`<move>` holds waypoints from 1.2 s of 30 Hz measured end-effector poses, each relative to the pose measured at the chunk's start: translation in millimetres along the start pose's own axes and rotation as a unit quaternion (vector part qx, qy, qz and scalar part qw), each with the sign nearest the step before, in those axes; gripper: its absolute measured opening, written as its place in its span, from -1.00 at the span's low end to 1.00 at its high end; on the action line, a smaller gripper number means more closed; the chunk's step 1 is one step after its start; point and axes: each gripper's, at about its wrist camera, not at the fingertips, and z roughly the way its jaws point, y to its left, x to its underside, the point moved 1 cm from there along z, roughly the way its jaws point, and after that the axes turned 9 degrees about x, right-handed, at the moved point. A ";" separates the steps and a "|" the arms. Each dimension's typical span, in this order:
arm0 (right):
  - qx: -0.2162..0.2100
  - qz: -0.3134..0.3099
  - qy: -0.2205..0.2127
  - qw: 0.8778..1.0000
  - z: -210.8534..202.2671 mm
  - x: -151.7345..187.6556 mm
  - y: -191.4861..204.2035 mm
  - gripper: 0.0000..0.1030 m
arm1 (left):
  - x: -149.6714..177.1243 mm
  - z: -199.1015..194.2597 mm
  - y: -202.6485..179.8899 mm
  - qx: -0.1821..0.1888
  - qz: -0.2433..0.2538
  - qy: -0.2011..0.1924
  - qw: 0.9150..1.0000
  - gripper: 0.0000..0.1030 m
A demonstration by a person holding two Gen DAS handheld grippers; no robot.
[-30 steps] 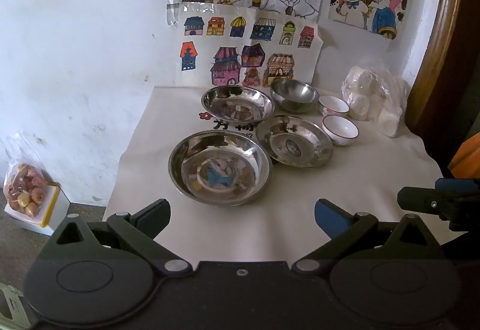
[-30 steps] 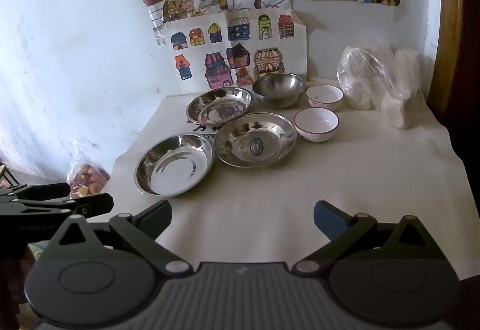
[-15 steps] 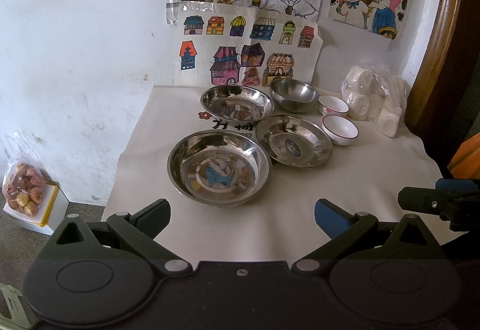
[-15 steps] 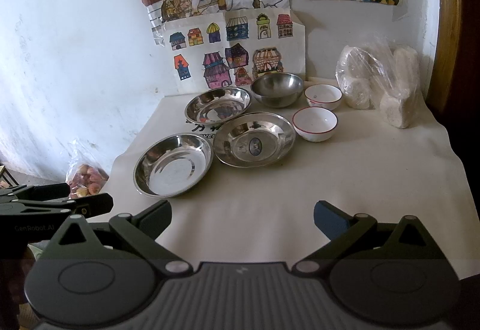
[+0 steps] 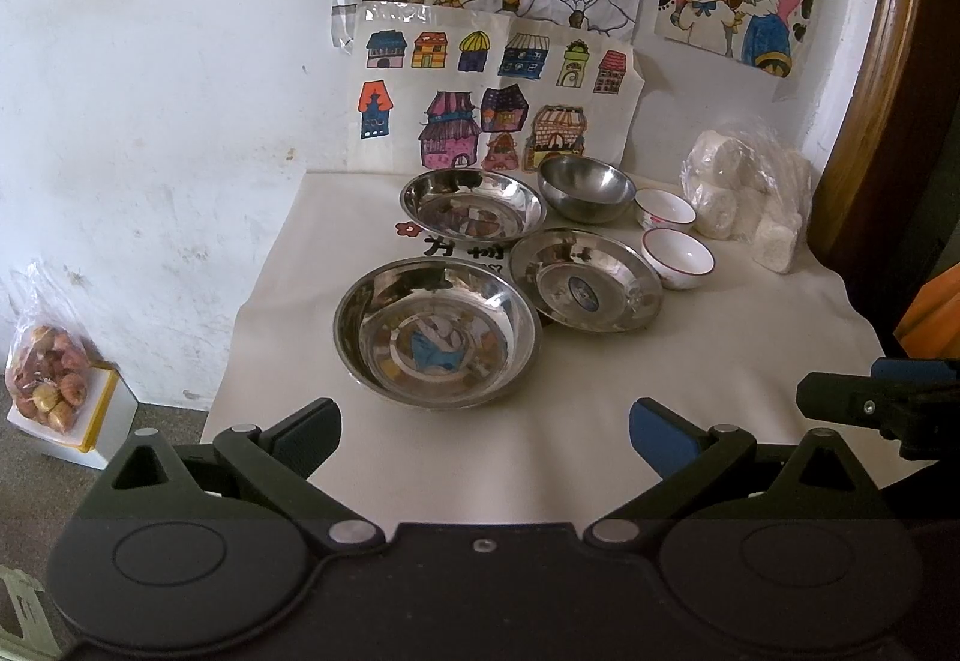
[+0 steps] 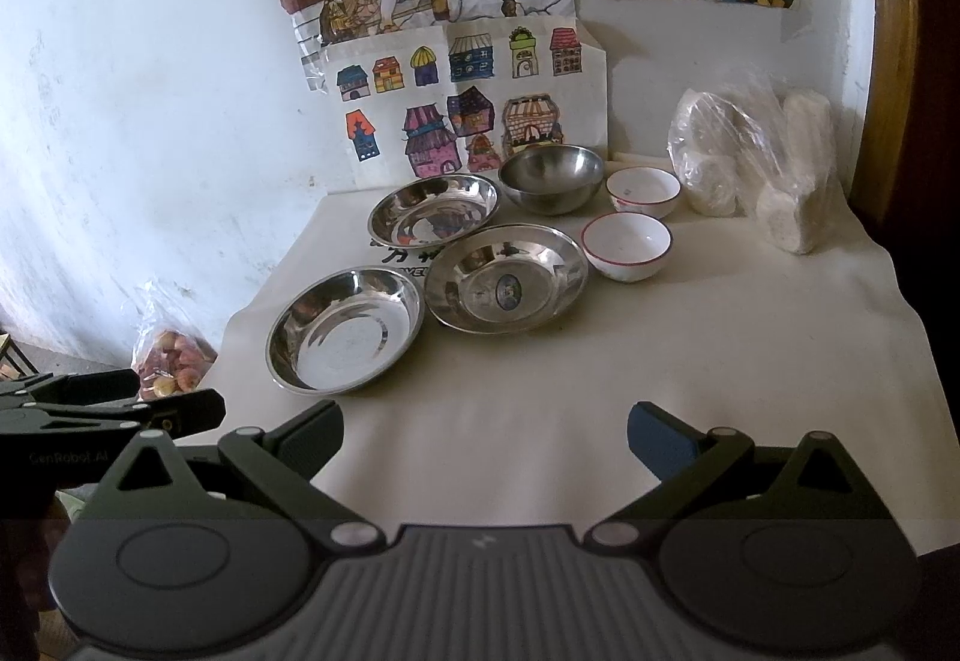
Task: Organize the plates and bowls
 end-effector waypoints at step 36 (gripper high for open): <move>-0.001 0.002 0.007 1.000 10.1 0.0 -4.4 1.00 | 13.4 14.4 -7.0 0.000 -0.003 0.006 1.000 0.98</move>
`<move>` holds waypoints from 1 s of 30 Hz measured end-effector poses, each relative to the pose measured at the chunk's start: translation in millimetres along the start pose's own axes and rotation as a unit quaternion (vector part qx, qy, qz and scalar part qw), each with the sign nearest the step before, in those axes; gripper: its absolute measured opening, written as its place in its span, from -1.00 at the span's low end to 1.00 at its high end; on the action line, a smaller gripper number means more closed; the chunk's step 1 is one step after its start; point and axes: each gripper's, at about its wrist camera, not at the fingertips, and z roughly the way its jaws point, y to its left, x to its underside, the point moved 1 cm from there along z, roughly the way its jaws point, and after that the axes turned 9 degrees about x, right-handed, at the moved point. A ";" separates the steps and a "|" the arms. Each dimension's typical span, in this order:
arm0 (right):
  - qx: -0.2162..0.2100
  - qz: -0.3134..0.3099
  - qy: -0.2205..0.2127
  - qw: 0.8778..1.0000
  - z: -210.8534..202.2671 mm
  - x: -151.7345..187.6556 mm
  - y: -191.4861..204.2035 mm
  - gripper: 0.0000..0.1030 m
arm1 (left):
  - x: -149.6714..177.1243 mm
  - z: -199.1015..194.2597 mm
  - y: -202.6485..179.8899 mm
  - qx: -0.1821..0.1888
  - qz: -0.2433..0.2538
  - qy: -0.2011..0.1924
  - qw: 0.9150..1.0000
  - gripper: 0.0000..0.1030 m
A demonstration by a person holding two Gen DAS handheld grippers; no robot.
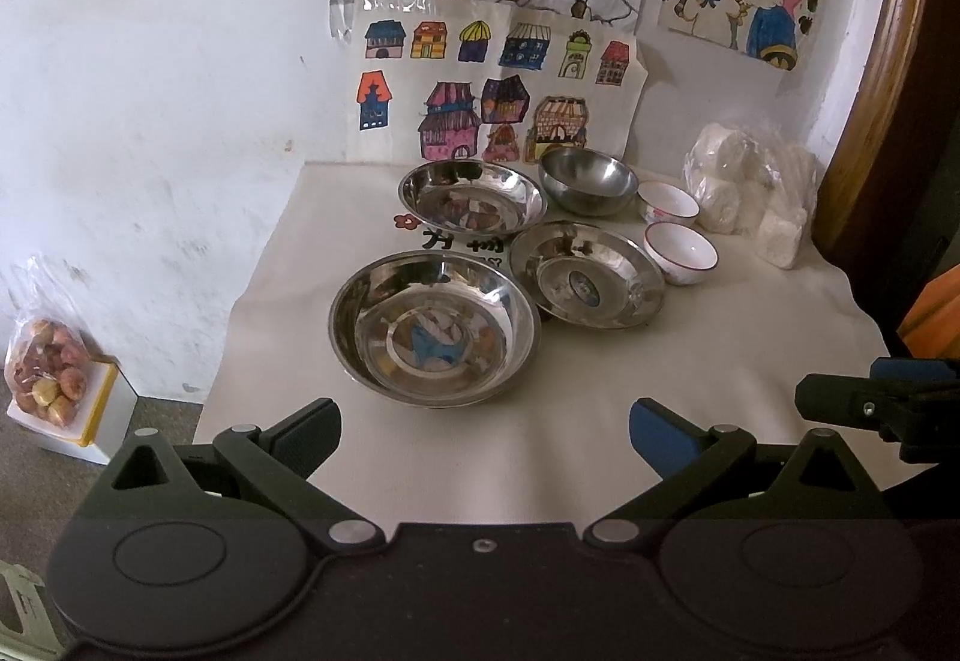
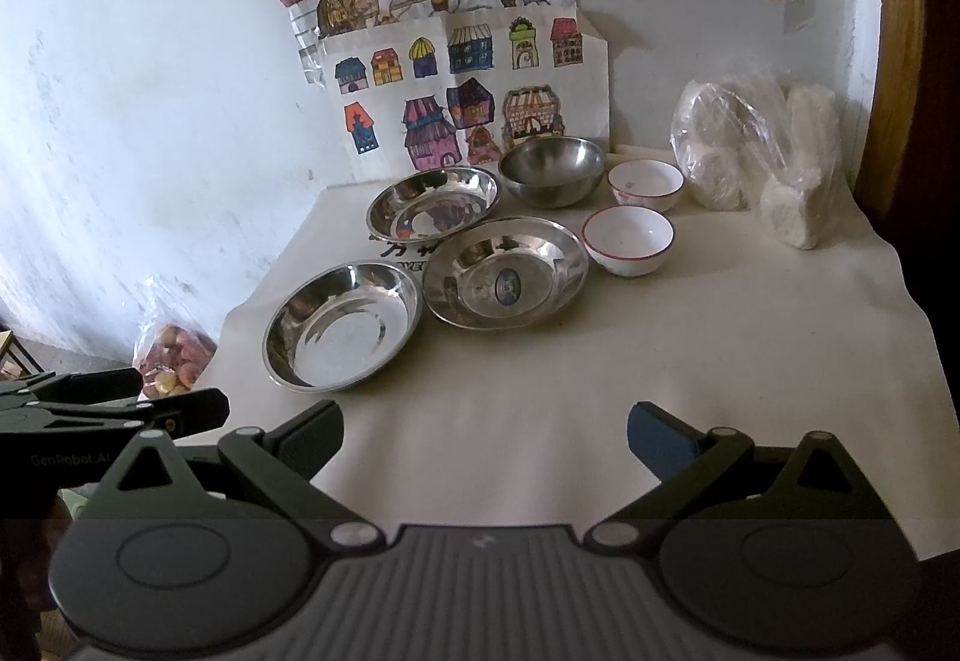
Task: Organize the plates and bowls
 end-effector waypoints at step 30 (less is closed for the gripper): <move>-0.038 -0.041 0.057 0.997 77.3 -42.9 -49.0 1.00 | -38.4 91.9 4.6 -0.038 -0.116 0.070 0.990 0.98</move>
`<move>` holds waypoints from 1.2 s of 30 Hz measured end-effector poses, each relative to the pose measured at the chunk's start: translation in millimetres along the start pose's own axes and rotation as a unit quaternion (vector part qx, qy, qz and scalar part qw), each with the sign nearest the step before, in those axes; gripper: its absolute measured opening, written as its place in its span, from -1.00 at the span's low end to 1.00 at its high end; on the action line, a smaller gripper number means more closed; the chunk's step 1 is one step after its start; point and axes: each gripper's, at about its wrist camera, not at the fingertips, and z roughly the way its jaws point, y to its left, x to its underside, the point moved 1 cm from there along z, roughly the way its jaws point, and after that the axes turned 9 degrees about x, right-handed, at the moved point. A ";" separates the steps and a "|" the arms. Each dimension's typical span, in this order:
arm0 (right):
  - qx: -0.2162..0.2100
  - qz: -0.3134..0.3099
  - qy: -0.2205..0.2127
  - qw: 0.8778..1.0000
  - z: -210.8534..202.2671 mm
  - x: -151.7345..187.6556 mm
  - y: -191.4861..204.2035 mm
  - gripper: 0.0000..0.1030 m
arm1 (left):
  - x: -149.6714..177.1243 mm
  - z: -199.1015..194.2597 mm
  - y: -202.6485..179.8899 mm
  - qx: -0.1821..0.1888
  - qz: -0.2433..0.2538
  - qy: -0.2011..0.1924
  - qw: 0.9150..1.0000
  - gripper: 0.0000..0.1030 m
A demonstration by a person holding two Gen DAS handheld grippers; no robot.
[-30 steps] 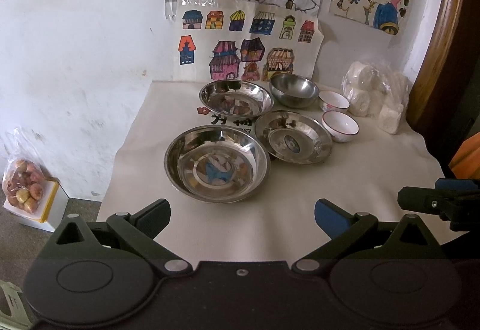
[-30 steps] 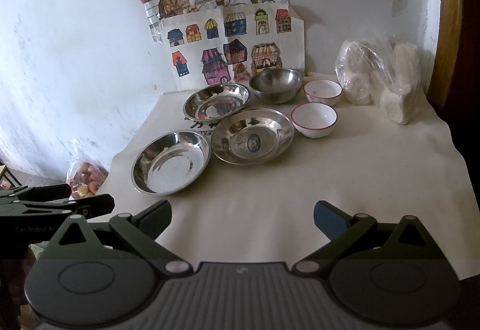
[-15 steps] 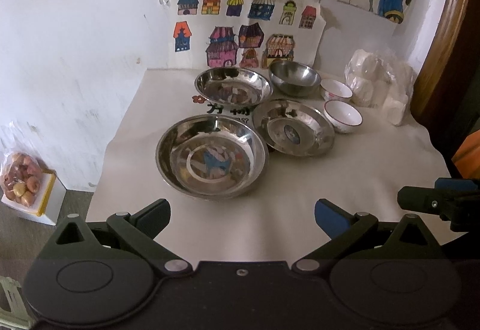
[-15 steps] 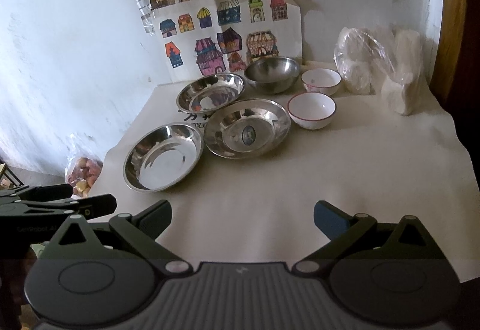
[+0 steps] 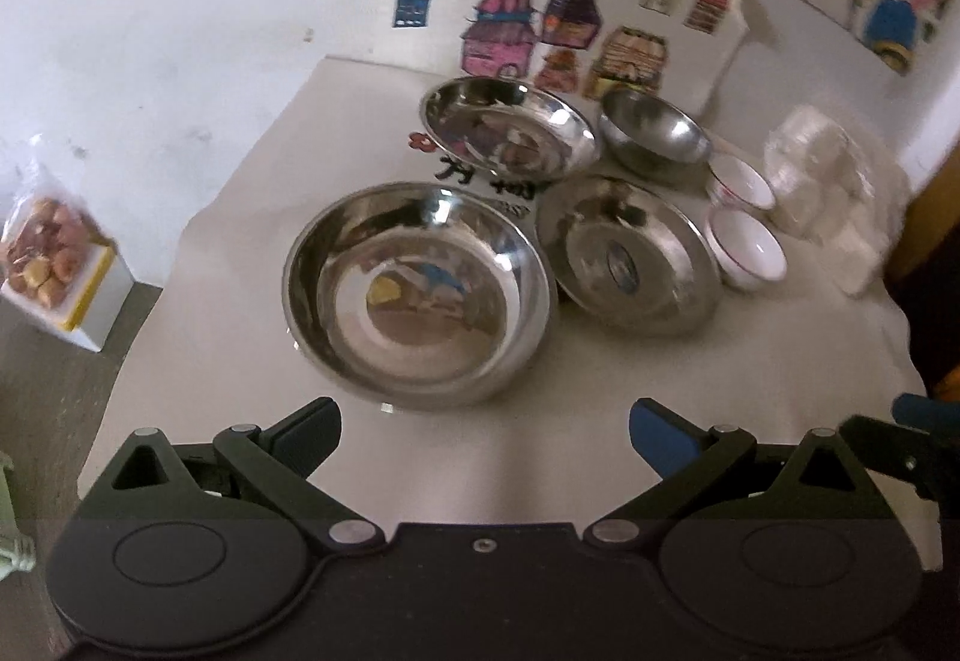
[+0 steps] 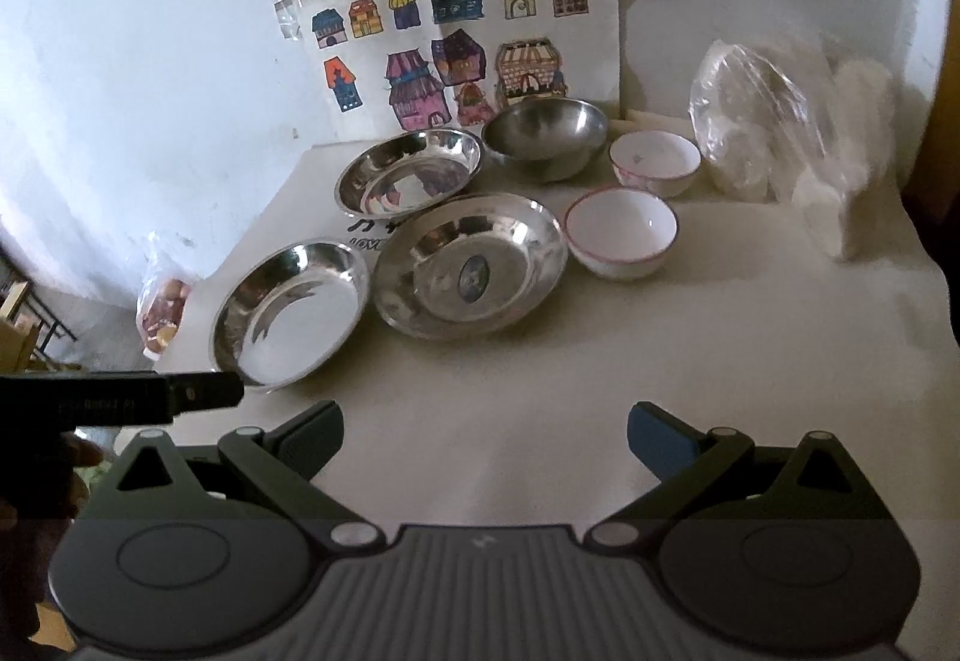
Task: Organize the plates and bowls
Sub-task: 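Move the left gripper to the large steel plate and close on its rim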
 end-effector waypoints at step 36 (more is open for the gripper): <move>-0.015 0.044 0.018 0.999 108.8 -77.2 36.2 1.00 | -149.7 87.6 79.5 -0.056 0.066 0.049 0.995 0.98</move>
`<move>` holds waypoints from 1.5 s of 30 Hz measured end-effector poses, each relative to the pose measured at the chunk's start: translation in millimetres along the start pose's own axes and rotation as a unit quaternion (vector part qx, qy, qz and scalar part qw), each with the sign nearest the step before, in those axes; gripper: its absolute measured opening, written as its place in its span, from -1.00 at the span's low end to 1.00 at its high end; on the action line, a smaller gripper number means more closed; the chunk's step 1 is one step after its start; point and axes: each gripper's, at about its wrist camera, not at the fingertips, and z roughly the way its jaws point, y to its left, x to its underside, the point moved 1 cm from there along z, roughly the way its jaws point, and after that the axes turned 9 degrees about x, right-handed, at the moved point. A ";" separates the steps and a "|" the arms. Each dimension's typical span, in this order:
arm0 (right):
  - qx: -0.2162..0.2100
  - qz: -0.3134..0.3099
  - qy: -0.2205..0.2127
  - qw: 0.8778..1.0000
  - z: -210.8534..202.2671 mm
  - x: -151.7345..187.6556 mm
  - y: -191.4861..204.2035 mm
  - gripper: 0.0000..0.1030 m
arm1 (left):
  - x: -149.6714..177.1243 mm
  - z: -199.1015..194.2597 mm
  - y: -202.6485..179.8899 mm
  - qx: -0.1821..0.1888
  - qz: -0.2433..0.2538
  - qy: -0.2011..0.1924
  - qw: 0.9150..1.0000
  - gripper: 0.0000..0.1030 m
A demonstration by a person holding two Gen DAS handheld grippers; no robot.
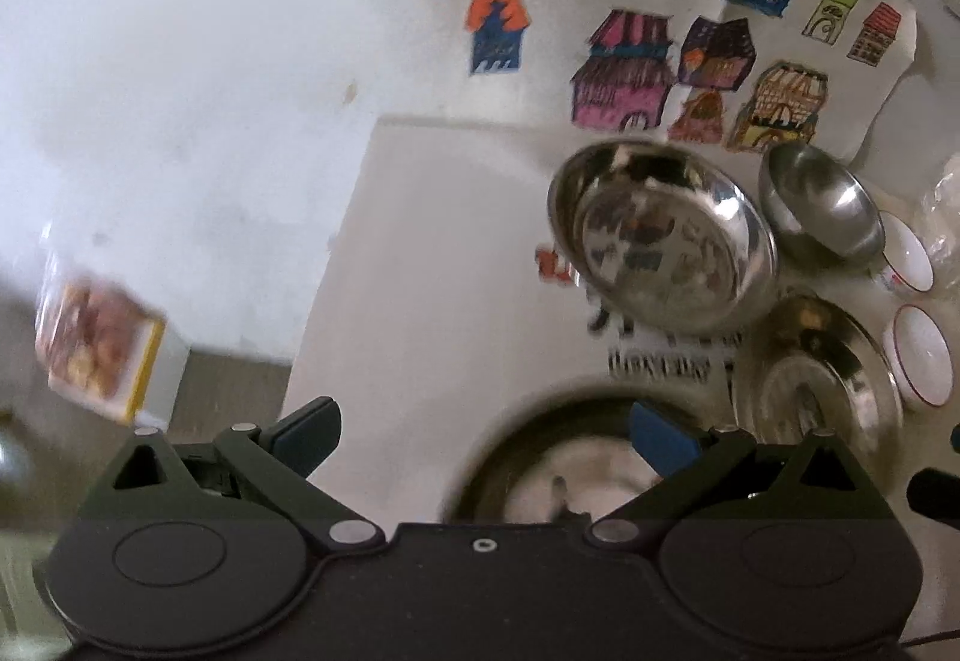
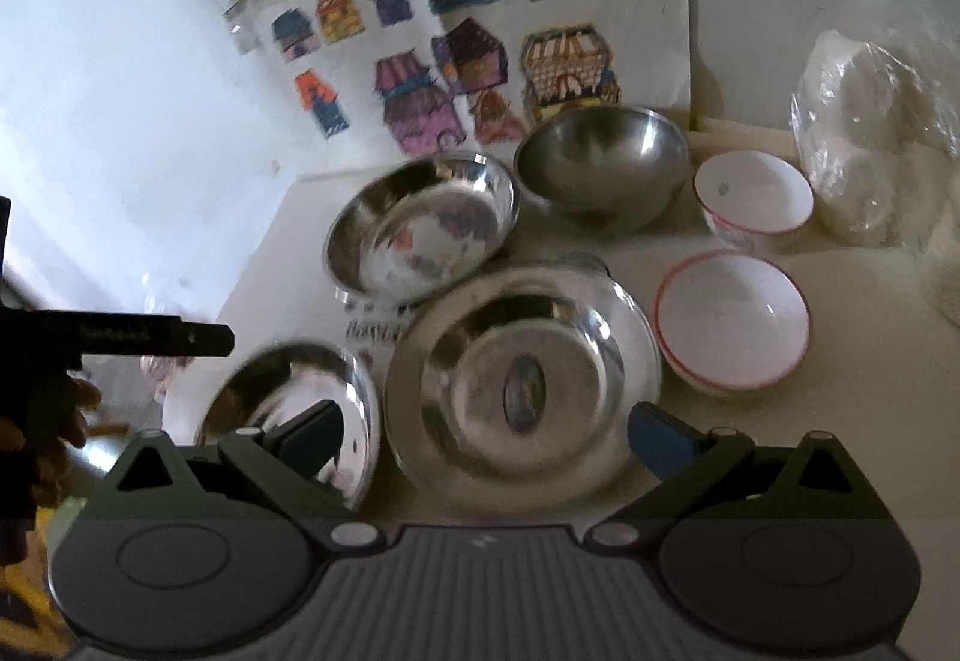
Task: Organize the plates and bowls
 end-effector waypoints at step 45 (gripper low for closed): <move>0.053 0.073 0.047 0.995 145.5 -81.1 28.9 0.08 | -99.2 131.4 0.2 0.085 0.016 0.078 0.993 0.20</move>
